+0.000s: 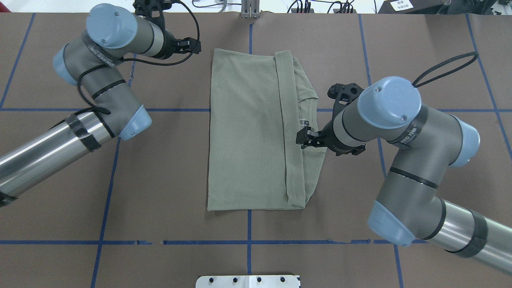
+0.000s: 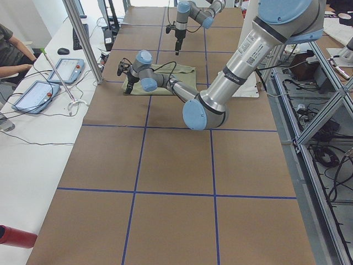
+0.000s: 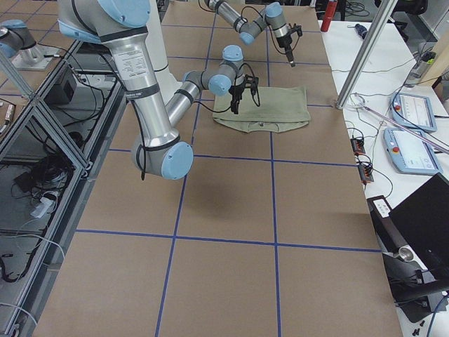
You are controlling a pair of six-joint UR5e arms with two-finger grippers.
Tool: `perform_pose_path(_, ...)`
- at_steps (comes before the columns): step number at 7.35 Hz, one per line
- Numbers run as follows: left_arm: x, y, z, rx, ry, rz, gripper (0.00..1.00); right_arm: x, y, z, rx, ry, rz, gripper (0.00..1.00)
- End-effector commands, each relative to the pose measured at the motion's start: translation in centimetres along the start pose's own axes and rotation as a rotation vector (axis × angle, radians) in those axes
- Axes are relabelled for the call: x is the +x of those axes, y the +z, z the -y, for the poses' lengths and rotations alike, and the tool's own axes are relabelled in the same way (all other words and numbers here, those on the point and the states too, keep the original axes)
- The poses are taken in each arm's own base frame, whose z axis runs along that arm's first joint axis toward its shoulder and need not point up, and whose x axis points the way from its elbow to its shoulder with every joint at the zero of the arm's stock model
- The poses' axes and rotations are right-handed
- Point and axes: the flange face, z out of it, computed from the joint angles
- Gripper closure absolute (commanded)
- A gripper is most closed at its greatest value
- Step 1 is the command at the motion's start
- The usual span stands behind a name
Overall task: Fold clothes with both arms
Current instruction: 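Release the shirt and raise the left gripper while the right gripper moves over it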
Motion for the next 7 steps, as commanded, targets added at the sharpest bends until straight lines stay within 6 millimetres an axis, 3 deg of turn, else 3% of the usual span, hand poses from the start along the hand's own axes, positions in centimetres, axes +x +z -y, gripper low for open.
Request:
perform_pose_path(1,0.6,-8.1,-3.1,-0.053,0.0,0.002,0.0,-3.2,3.4,-1.9,-0.016,-0.101,-0.087,0.0)
perform_pose_path(2,1.5,-9.7,-4.4,-0.069,-0.001,-0.005,0.0,-5.2,4.7,-4.2,-0.009,-0.136,-0.14,0.0)
perform_pose_path(4,0.9,-9.6,-5.3,-0.079,-0.002,0.001,0.0,-7.1,6.6,-7.2,-0.043,-0.189,-0.213,0.0)
perform_pose_path(7,0.2,-9.7,-5.9,-0.084,-0.005,0.006,0.0,-8.1,9.7,-8.4,-0.06,-0.234,-0.264,0.0)
